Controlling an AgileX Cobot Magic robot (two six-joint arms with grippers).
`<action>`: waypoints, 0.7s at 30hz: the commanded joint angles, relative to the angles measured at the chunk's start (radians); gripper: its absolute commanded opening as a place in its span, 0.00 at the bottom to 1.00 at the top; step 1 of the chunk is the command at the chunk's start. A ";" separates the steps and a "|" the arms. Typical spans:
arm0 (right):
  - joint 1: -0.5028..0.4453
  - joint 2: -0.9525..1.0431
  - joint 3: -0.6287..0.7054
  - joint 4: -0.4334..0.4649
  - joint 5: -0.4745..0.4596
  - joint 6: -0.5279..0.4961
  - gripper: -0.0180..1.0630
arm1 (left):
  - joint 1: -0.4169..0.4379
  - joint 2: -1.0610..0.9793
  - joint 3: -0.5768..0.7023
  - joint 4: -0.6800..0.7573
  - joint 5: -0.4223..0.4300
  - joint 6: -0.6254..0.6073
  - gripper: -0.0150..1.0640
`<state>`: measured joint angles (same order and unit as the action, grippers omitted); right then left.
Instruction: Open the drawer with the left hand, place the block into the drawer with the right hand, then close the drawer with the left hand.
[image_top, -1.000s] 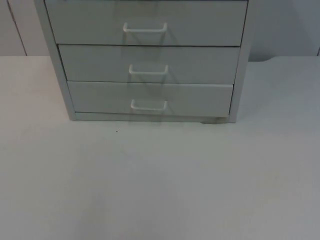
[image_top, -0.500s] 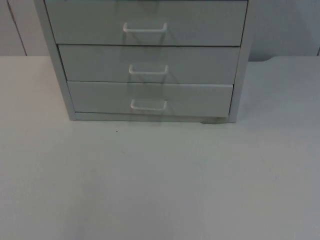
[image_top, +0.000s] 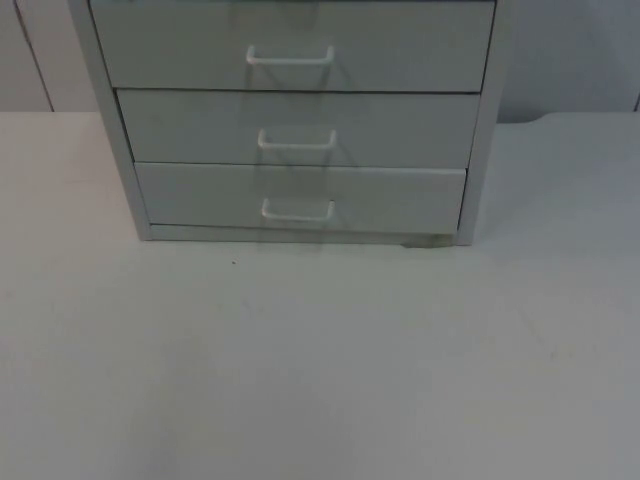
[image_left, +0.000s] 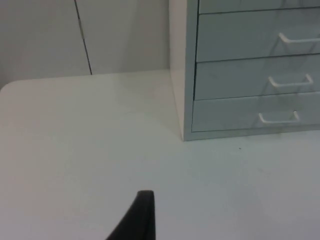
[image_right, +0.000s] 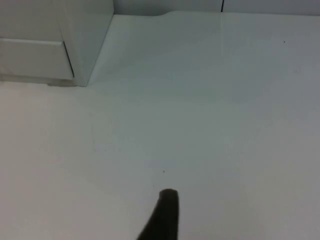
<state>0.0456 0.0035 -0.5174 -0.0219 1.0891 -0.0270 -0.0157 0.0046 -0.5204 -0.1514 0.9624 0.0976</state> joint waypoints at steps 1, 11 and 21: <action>-0.001 -0.004 0.003 -0.003 -0.010 -0.008 0.83 | 0.005 -0.005 0.003 0.004 0.017 -0.024 0.99; -0.001 -0.004 0.003 -0.003 -0.010 -0.008 0.99 | 0.005 -0.005 0.027 0.104 0.110 -0.123 0.99; -0.001 -0.004 0.003 -0.003 -0.010 -0.008 0.99 | 0.005 -0.005 0.026 0.104 0.110 -0.121 0.99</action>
<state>0.0456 0.0035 -0.5174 -0.0219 1.0891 -0.0270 -0.0157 0.0046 -0.4990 -0.0536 1.0769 -0.0155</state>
